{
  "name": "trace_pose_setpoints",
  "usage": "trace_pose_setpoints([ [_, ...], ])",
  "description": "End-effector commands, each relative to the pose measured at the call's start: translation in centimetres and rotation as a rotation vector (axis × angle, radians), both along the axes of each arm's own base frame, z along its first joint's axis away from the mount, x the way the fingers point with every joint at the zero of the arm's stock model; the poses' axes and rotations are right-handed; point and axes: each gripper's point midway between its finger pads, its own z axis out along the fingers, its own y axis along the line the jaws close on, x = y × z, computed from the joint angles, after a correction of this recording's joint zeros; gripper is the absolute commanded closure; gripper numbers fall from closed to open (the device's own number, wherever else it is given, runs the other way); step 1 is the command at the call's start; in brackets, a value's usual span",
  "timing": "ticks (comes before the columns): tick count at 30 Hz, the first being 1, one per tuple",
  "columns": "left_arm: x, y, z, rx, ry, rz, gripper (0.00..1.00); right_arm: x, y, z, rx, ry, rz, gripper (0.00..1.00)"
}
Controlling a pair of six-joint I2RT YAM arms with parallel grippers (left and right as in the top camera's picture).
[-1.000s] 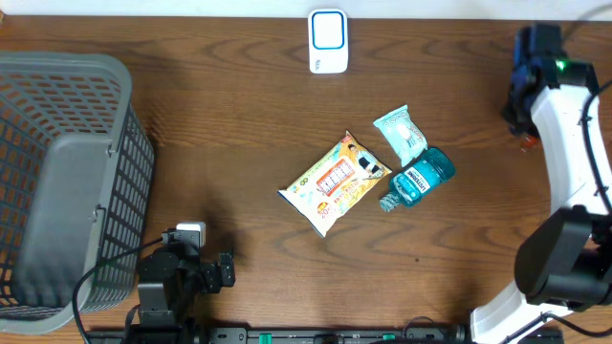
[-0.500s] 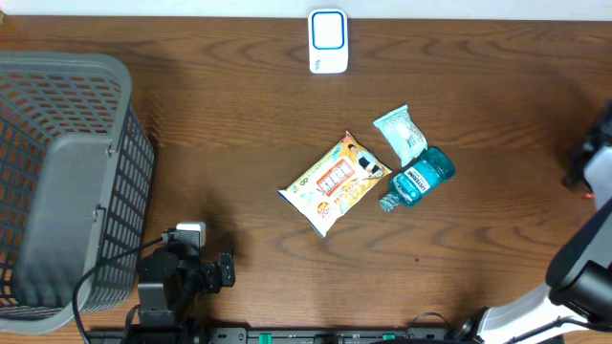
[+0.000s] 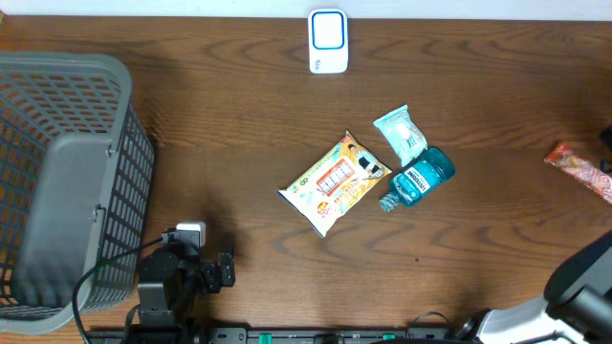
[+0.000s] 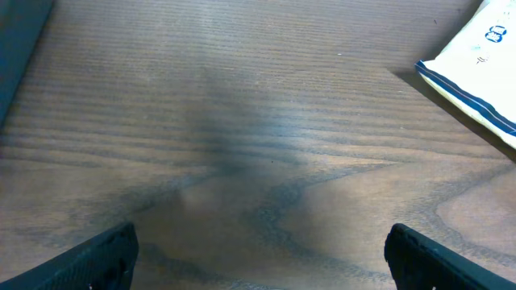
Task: Scan the item barcode
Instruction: 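Move the empty right gripper back toward the green packet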
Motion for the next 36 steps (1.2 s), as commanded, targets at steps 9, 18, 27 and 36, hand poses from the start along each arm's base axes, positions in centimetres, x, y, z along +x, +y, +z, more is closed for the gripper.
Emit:
trace_pose_setpoints([
  [9, -0.2, 0.0, -0.4, 0.007, 0.014, -0.008, 0.02, -0.7, 2.0, 7.4, -0.07, -0.102, 0.036, 0.01],
  [18, -0.2, 0.0, -0.4, 0.007, 0.015, -0.008, 0.02, 4.5, 19.2, 3.8, 0.817, -0.391, 0.268, 0.01],
  [27, -0.2, 0.0, -0.4, 0.007, 0.015, -0.008, 0.02, 7.2, 33.9, 1.4, 0.729, -0.198, 1.04, 0.01],
  [36, -0.2, 0.0, -0.4, 0.007, 0.014, -0.008, 0.02, 9.0, 41.6, -0.5, 0.175, 0.075, 1.469, 0.01],
])
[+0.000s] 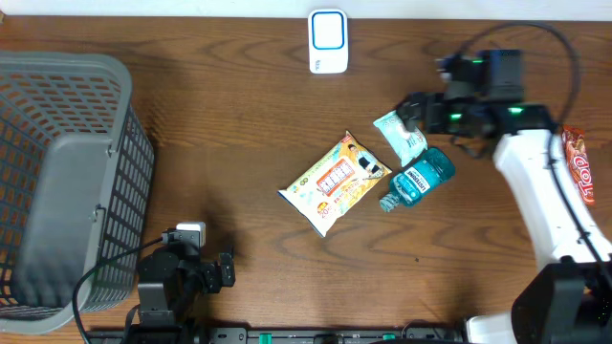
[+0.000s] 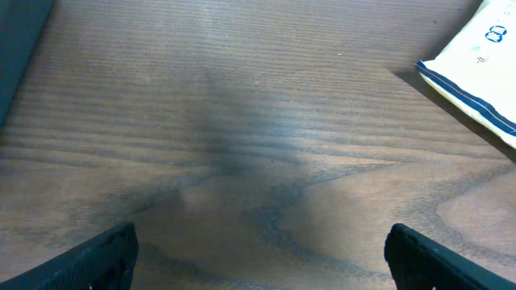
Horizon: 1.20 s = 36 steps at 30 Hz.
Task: Scan the item barcode
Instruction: 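Move the empty right gripper back toward the green packet, then grasp the light-green wet-wipe packet with the right gripper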
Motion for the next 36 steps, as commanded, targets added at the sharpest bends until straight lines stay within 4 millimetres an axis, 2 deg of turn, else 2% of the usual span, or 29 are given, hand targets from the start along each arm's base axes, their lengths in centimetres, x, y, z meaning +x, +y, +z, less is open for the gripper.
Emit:
trace_pose_setpoints([
  [1, -0.2, 0.0, -0.4, 0.007, 0.014, -0.008, 0.02, 0.7, 0.4, -2.2, -0.338, -0.063, 0.087, 0.02],
  [4, -0.2, 0.0, -0.4, 0.007, 0.014, -0.008, 0.02, 2.0, 1.3, -3.1, -0.521, -0.117, 0.049, 0.05],
  [7, -0.2, 0.0, -0.4, 0.007, 0.014, -0.008, 0.02, 2.9, 1.5, -4.3, -0.68, -0.149, 0.0, 0.14],
  [13, -0.2, 0.0, -0.4, 0.007, 0.014, -0.008, 0.02, 2.7, 0.6, -7.8, -0.866, -0.097, -0.076, 0.2],
  [19, -0.2, 0.0, -0.4, 0.007, 0.014, -0.008, 0.02, 2.1, 0.4, -11.4, -0.908, -0.021, -0.045, 0.28],
  [26, -0.2, 0.0, -0.4, 0.007, 0.014, -0.008, 0.02, 1.5, 0.1, -14.7, -0.951, 0.048, -0.014, 0.44],
  [30, -0.2, 0.0, -0.4, 0.007, 0.014, -0.008, 0.02, 1.4, -0.6, -15.4, -0.994, 0.06, -0.031, 0.53],
  [35, -0.2, 0.0, -0.4, 0.007, 0.014, -0.008, 0.02, 1.4, -1.9, -15.9, -1.06, 0.06, -0.093, 0.55],
  [36, -0.2, 0.0, -0.4, 0.007, 0.014, -0.008, 0.02, 1.4, -1.9, -16.1, -1.062, 0.064, -0.091, 0.62],
])
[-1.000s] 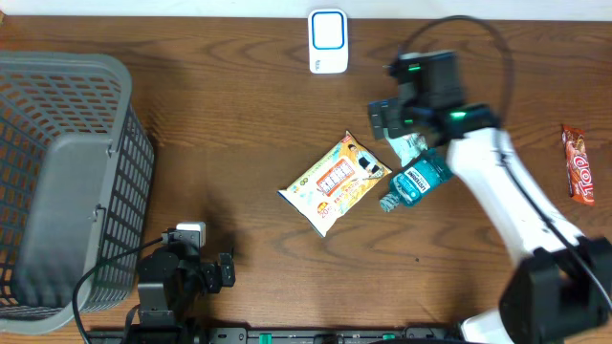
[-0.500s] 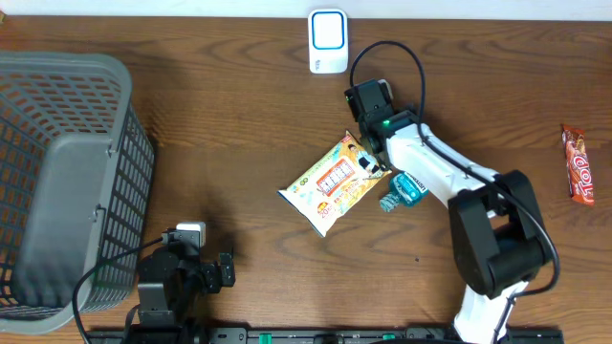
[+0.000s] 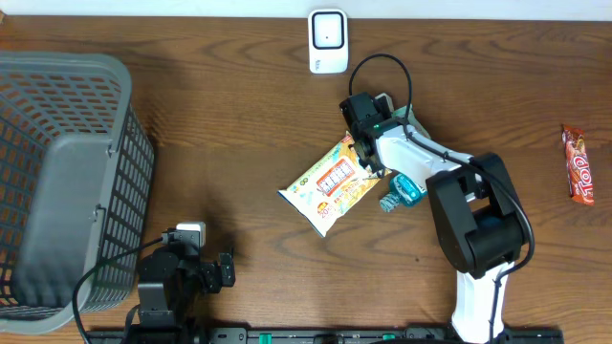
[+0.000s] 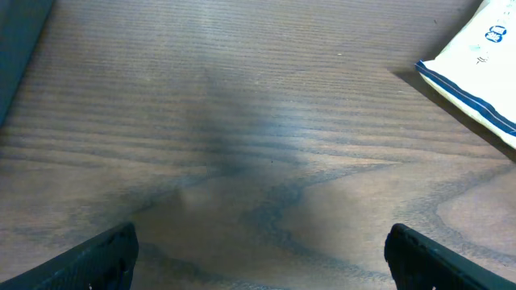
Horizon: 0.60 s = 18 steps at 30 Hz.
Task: Scan the item barcode
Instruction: 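Grasp the light-green wet-wipe packet with the right gripper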
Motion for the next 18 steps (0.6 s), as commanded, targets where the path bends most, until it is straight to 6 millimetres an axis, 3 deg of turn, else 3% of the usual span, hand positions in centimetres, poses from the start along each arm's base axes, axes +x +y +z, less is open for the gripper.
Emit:
trace_pose_setpoints([
  [1, -0.2, 0.0, -0.4, 0.007, 0.014, -0.008, 0.02, -0.5, -0.9, -1.4, -0.07, 0.001, -0.036, 0.66],
  [3, -0.2, 0.0, -0.4, 0.007, 0.014, -0.008, 0.02, -0.7, -1.0, -2.0, -0.078, 0.019, -0.035, 0.76],
  [6, -0.2, 0.0, -0.4, 0.007, 0.014, -0.008, 0.02, -0.9, -0.7, -3.0, -0.055, 0.045, -0.028, 0.83],
  [10, -0.2, 0.0, -0.4, 0.007, 0.014, -0.008, 0.02, -1.7, 0.9, -5.2, 0.108, 0.134, -0.006, 0.99],
  [12, -0.2, 0.0, -0.4, 0.007, 0.014, -0.008, 0.02, -1.7, 2.0, -5.7, 0.204, 0.167, 0.005, 0.99],
  [15, -0.2, 0.0, -0.4, 0.007, 0.014, -0.008, 0.02, -1.2, 3.5, -4.5, 0.342, 0.181, 0.004, 0.99],
  [18, -0.2, 0.0, -0.4, 0.007, 0.014, -0.008, 0.02, -0.5, 5.3, -1.4, 0.487, 0.194, 0.026, 0.99],
])
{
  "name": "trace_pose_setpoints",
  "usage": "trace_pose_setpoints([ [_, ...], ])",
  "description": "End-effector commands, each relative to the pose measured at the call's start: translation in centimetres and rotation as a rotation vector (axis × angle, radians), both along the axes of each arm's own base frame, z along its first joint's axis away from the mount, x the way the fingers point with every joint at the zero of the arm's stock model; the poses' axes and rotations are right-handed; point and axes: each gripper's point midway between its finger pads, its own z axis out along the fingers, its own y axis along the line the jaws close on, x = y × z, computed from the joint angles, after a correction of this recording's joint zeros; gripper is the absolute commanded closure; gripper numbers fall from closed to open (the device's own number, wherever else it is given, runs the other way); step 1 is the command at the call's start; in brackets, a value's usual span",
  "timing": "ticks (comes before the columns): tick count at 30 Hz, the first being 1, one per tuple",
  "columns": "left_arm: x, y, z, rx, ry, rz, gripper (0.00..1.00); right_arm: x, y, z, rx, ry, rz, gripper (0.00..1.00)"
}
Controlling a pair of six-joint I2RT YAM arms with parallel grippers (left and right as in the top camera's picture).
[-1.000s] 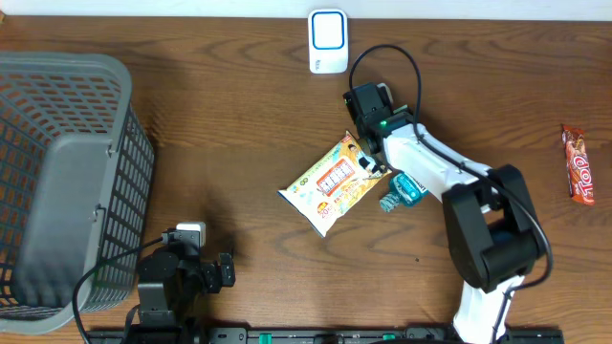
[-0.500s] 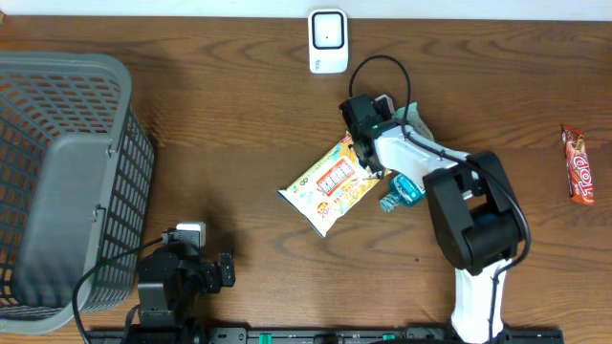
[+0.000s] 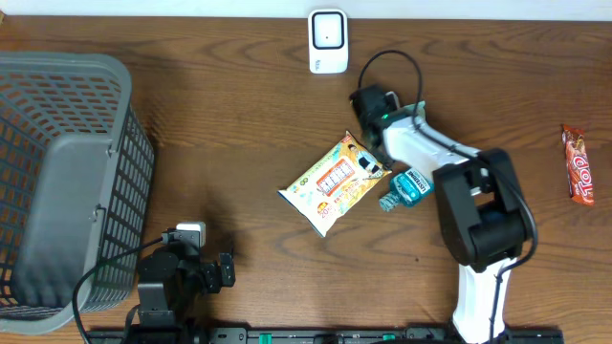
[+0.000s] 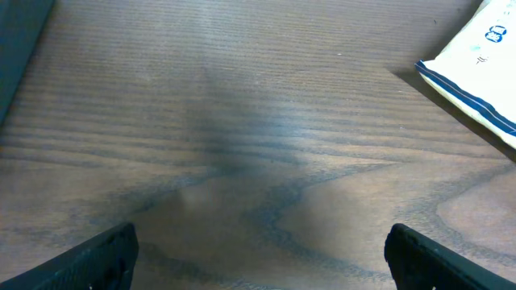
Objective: Scan the item barcode
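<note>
The white-and-blue scanner (image 3: 327, 40) stands at the table's far edge. A yellow snack bag (image 3: 335, 183) lies mid-table, and its corner (image 4: 476, 72) shows at the right of the left wrist view. A teal mouthwash bottle (image 3: 409, 186) lies right of the bag. My right gripper (image 3: 367, 99) hangs just beyond the bag's far corner, between bag and scanner; the overhead view does not show how its jaws stand. The right arm covers the spot beside the bottle. My left gripper (image 4: 262, 258) rests open over bare wood at the front left.
A grey mesh basket (image 3: 67, 182) fills the left side. A red candy bar (image 3: 577, 164) lies near the right edge. The right arm (image 3: 449, 162) reaches from the front edge across the middle. The left arm (image 3: 177, 277) sits at the front, beside the basket.
The right gripper has shifted a little farther from the snack bag's top corner, toward the scanner. The bag, the bottle and the left gripper are where they were.
At first the right arm was at the front right corner and a pale wipes pack lay above the bottle. Then the right gripper was at that pack. Later it was at the snack bag's far corner with the arm over the pack, and now slightly beyond. The left arm stayed still.
</note>
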Motion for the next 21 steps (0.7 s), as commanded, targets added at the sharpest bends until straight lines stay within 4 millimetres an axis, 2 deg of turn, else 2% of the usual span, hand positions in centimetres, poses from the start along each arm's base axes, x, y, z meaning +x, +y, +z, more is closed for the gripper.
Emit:
trace_pose_setpoints([
  [1, -0.2, 0.0, -0.4, 0.007, 0.014, -0.008, 0.02, -0.5, 6.1, 0.9, 0.417, 0.106, 0.064, 0.99],
  [4, -0.2, 0.0, -0.4, 0.007, 0.014, -0.008, 0.02, -0.6, 8.1, 4.8, 0.591, 0.128, 0.132, 0.99],
  [7, -0.2, 0.0, -0.4, 0.007, 0.014, -0.008, 0.02, -1.4, 9.8, 7.5, 0.755, 0.154, 0.192, 0.99],
  [14, -0.2, 0.0, -0.4, 0.007, 0.014, -0.008, 0.02, -3.8, 11.6, 9.9, 1.029, 0.272, 0.24, 0.99],
  [21, -0.2, 0.0, -0.4, 0.007, 0.014, -0.008, 0.02, -6.6, 14.1, 14.0, 1.388, 0.396, 0.332, 0.99],
])
